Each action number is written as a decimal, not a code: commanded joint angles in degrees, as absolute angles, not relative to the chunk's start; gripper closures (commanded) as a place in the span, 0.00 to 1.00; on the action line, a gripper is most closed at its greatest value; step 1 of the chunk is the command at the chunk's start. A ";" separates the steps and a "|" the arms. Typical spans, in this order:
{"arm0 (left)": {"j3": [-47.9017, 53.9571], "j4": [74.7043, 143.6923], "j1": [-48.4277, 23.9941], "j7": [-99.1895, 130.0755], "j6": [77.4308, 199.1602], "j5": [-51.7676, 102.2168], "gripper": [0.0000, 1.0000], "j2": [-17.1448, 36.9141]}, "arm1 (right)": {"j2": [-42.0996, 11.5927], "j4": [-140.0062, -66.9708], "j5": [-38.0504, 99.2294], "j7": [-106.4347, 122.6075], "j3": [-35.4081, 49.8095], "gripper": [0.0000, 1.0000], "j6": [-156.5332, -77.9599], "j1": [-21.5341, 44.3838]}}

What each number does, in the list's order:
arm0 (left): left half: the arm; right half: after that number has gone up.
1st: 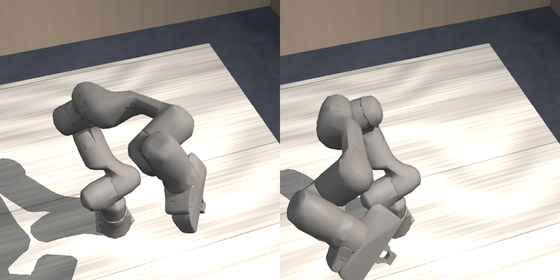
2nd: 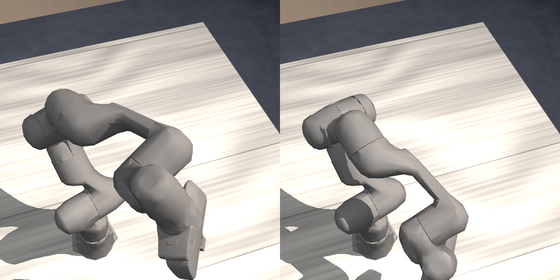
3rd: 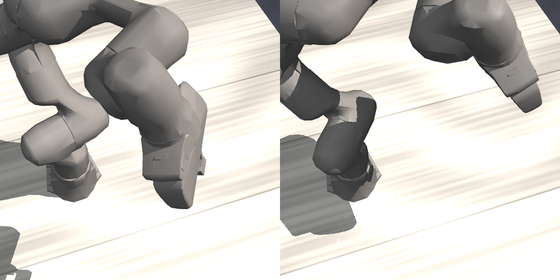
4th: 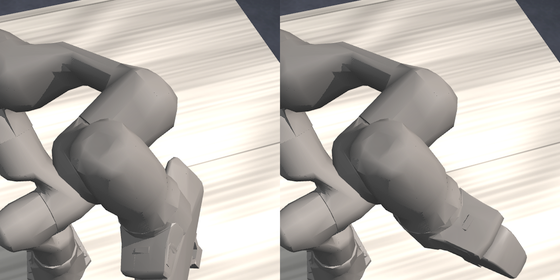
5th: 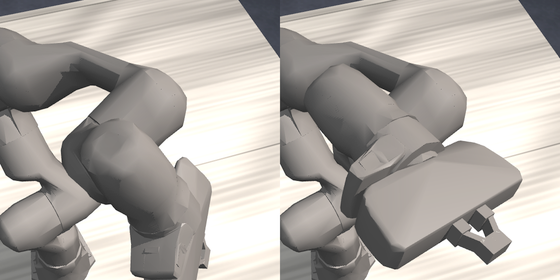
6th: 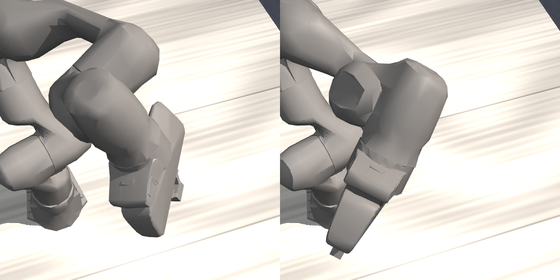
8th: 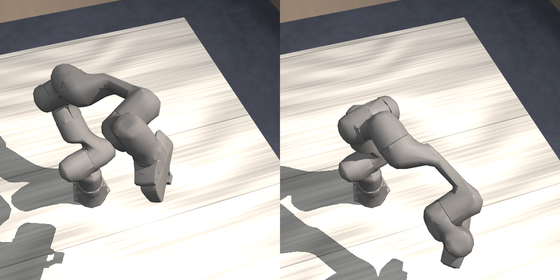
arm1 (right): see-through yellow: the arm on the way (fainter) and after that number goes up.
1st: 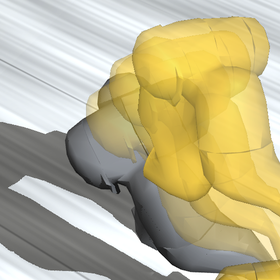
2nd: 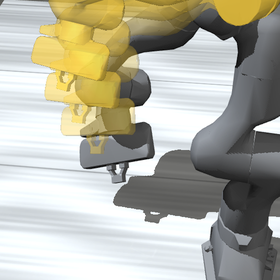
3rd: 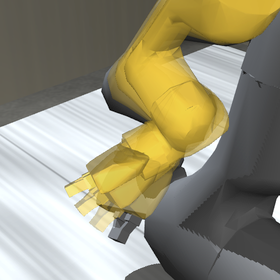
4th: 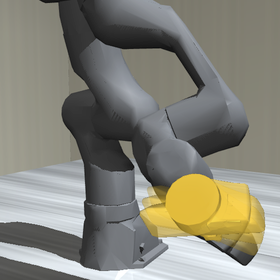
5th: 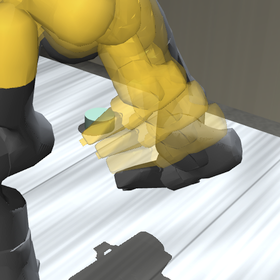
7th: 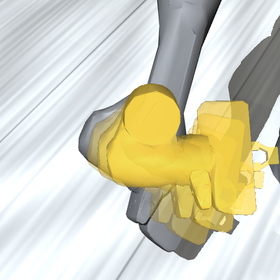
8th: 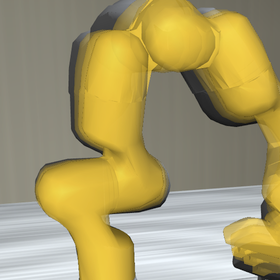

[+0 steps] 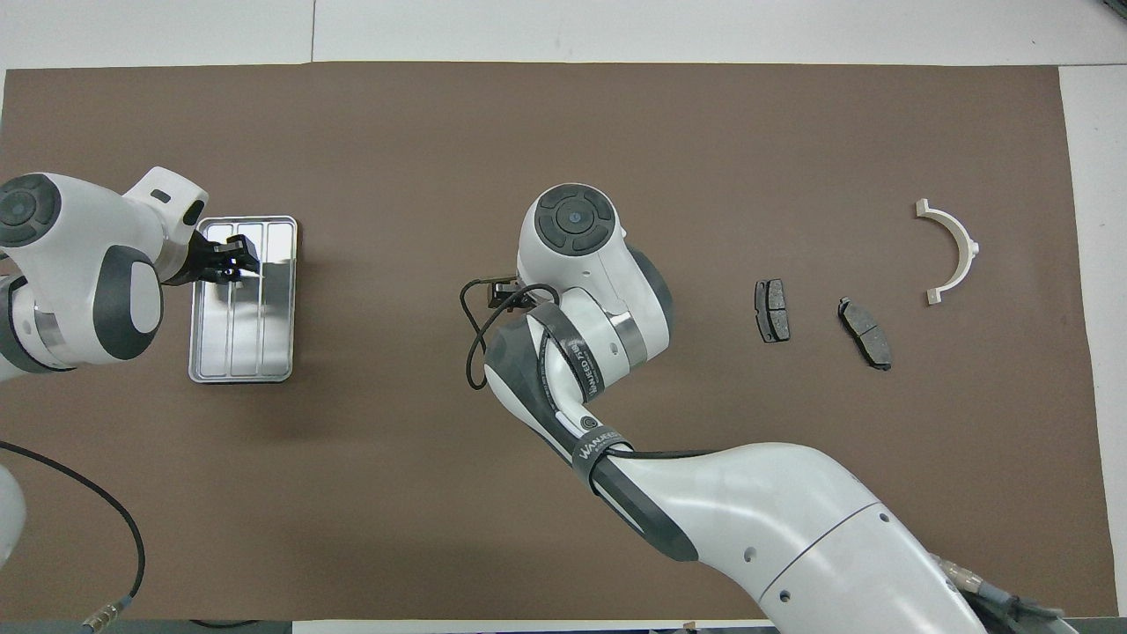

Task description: Place bearing gear from tray to pile

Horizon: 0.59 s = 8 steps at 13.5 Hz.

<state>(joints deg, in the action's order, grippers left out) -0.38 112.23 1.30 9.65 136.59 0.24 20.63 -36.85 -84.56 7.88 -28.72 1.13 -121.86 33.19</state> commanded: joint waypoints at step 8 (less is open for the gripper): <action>-0.53 114.61 1.14 10.20 138.43 -0.35 0.88 19.95 | -35.25 -90.26 9.23 -26.89 1.58 0.17 -127.87 32.87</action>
